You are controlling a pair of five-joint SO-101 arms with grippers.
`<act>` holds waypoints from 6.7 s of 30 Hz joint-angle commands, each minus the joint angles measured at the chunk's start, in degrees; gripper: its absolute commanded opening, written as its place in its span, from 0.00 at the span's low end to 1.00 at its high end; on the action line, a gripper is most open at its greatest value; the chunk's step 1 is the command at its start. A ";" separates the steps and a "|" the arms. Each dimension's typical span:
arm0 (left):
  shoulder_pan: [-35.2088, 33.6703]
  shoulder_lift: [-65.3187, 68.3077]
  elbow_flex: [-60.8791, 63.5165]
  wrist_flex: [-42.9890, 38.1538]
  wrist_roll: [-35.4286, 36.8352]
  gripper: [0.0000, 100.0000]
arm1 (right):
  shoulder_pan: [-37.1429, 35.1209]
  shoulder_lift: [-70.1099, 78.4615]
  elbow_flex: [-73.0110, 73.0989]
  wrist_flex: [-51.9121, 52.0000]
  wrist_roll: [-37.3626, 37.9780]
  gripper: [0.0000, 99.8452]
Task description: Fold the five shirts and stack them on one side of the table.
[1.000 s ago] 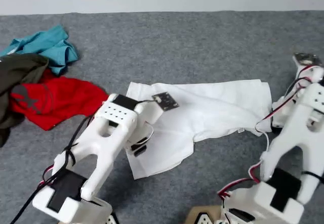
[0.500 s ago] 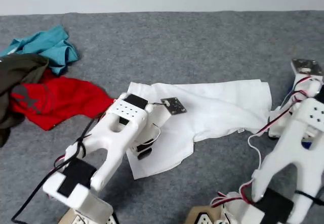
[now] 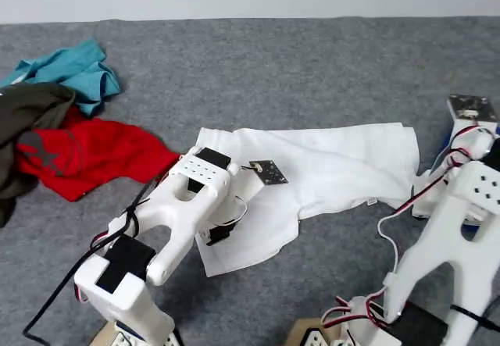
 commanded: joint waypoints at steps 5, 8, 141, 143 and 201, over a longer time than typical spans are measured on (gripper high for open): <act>0.18 -2.99 -1.71 3.16 -1.76 0.00 | 0.66 -2.24 -0.26 2.07 0.53 0.19; 0.79 -7.74 -2.07 5.36 -1.67 0.00 | 0.66 -2.24 -0.26 1.98 0.53 0.19; 10.73 2.37 -9.54 18.37 -12.66 0.08 | -1.19 -1.71 -0.26 1.54 0.53 0.19; 10.73 2.37 -9.80 18.37 -12.66 0.09 | -2.07 -1.71 -0.26 1.54 0.53 0.19; -22.07 31.12 -53.41 -4.22 12.04 0.02 | -3.12 3.65 -0.53 0.40 0.62 0.19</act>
